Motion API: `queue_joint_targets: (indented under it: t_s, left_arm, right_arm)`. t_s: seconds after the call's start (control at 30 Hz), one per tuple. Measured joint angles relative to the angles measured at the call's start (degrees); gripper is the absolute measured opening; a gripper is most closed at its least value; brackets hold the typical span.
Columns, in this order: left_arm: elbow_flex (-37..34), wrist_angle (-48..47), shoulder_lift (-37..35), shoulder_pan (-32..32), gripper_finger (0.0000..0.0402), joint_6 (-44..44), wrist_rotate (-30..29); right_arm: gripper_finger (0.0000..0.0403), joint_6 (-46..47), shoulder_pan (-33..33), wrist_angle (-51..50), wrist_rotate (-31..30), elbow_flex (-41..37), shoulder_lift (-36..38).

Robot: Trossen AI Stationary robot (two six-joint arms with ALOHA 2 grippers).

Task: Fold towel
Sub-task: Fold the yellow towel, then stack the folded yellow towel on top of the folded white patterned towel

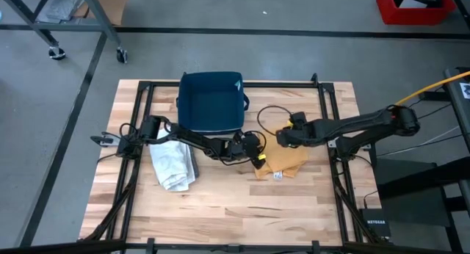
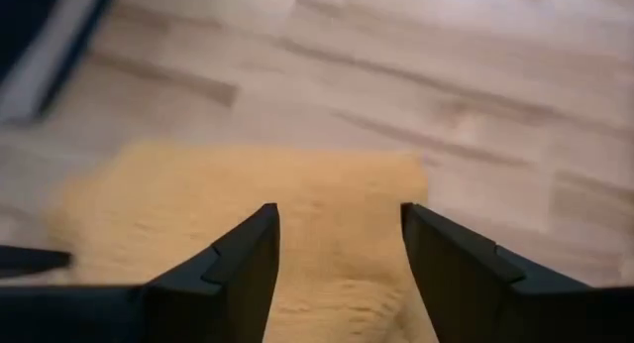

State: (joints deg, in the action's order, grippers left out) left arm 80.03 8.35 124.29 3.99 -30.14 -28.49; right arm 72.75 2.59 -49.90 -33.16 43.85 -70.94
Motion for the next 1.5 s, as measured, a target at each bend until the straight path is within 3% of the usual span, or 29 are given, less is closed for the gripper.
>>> queue_joint_targets:
  t_s: [0.17, 0.4, 1.0, 1.17, 1.37, 1.5]
  left_arm:
    - [0.00, 5.99, 0.00, 0.46, 0.0081, -2.29, 2.25]
    - [0.02, 11.84, 0.00, 2.31, 0.0081, 1.06, 6.44]
    - [0.02, 4.14, 2.27, 3.07, 0.0081, 3.14, 8.85]
    - [0.02, 3.71, 2.34, 3.72, 0.0081, 3.12, 9.07]
    - [0.02, 3.77, 2.34, 5.13, 0.0081, 3.12, 9.05]
    - [0.00, 3.61, 1.87, 5.92, 0.0081, 3.12, 9.05]
  right_arm:
    - [0.0216, -0.03, 0.07, -3.64, 1.21, 5.01, 2.61]
    - [0.0216, -2.83, 0.76, -0.45, 12.69, 5.75, 1.39]
    - [0.0216, 17.80, 16.70, 0.08, 16.29, -1.64, -7.42]
    - [0.0216, 20.73, 19.53, 6.28, 16.23, -4.45, -11.69]
    - [0.0216, 20.66, 20.40, 12.59, 12.86, -4.96, -14.01]
    - [0.0216, 20.38, 20.82, 11.27, 9.41, -2.80, -11.88]
